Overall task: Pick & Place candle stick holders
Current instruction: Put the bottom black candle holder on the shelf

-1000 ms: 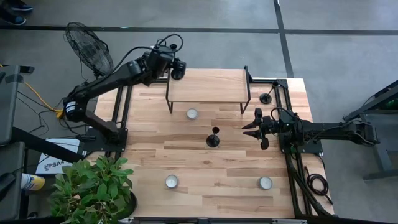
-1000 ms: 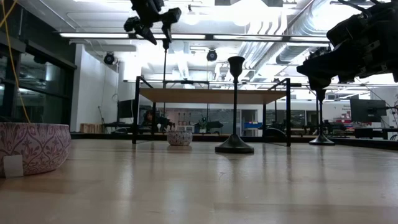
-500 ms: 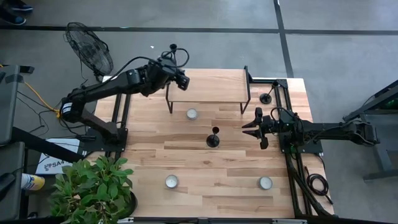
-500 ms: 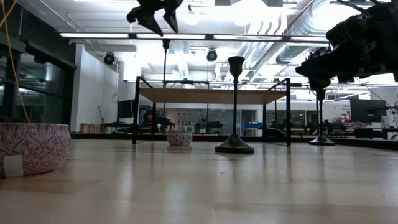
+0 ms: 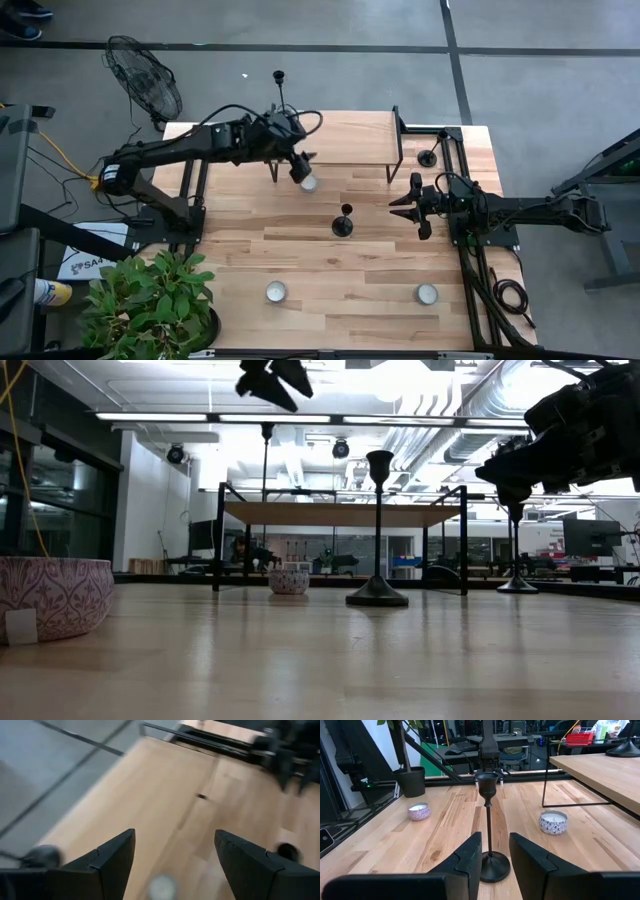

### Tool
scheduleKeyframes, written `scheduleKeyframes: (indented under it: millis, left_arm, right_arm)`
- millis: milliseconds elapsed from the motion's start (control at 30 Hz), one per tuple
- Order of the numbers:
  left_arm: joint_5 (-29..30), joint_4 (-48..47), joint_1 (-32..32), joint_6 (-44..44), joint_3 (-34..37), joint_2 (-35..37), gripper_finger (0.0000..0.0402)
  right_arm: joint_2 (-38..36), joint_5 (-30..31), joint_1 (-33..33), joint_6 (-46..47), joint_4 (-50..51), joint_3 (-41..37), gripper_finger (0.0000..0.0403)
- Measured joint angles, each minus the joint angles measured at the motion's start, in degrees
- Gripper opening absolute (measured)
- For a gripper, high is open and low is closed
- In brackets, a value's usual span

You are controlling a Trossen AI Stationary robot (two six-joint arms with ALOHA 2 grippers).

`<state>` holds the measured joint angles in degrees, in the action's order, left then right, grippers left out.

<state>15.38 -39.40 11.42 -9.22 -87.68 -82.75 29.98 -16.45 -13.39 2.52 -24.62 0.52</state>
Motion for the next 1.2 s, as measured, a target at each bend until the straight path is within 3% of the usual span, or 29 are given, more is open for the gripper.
scheduleKeyframes:
  millis: [233, 500, 667, 1200]
  left_arm:
    - [-11.0, 0.5, -0.3, -0.2, 0.0, -3.4, 0.0269]
    - [-14.4, 0.7, -3.9, 2.7, 0.0, -7.5, 0.0269]
    - [-13.9, 1.3, -7.2, 3.2, 0.4, -8.7, 0.0269]
    - [-2.9, 10.7, -20.2, 3.1, 8.0, -8.8, 0.0269]
  right_arm:
    - [0.0, 0.0, 0.0, 0.0, 0.0, 0.0, 0.0096]
    - [0.0, 0.0, 0.0, 0.0, 0.0, 0.0, 0.0096]
    - [0.0, 0.0, 0.0, 0.0, 0.0, 0.0, 0.0096]
    - [0.0, 0.0, 0.0, 0.0, 0.0, 0.0, 0.0096]
